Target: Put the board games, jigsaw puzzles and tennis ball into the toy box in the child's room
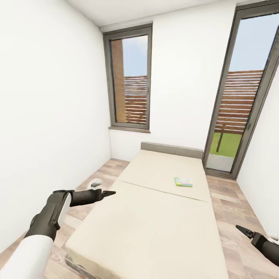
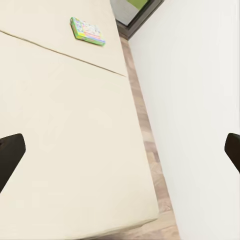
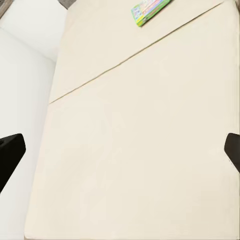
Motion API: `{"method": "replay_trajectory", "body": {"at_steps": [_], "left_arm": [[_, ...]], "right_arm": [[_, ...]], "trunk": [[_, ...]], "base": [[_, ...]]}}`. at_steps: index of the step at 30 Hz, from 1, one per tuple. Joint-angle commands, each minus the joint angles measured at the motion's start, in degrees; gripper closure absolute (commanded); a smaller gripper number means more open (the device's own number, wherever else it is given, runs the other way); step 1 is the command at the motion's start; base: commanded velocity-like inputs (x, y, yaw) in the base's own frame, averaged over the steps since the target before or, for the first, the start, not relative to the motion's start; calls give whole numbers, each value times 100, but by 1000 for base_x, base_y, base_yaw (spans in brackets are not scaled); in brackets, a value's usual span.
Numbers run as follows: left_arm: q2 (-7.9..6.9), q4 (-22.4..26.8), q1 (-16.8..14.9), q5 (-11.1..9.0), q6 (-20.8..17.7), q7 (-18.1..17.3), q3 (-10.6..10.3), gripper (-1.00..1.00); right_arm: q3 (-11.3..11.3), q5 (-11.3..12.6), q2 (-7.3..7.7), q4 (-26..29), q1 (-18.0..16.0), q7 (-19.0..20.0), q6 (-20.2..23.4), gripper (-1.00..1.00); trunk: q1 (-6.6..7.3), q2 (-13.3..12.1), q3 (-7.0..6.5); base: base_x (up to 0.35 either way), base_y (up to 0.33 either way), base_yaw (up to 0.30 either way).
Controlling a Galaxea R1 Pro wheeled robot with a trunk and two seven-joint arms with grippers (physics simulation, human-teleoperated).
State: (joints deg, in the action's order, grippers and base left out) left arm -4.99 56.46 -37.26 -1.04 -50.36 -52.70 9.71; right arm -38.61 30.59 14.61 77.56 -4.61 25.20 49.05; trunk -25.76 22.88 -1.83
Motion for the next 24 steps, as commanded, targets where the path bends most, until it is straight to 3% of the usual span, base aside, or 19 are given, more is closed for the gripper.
{"method": "replay_trajectory", "body": {"at_steps": [1,9,24], "left_arm": [[0,3,-1,-10,-45,-13,8,-100],[-2,13,-1,-10,-51,-11,5,-100],[-2,14,-1,-10,-53,-10,-11,-100]], "right_arm": [[-11,-12,-1,-2,-6,31,30,-100],[20,-36,-13,25,-5,44,13,-100],[45,-70,-33,69,-5,52,8,-100]], "trunk": [[-2,4,1],[-2,4,-2],[-2,4,-3]], "base": [[0,-138,-244],[0,-224,-198],[0,-155,-26]]}}
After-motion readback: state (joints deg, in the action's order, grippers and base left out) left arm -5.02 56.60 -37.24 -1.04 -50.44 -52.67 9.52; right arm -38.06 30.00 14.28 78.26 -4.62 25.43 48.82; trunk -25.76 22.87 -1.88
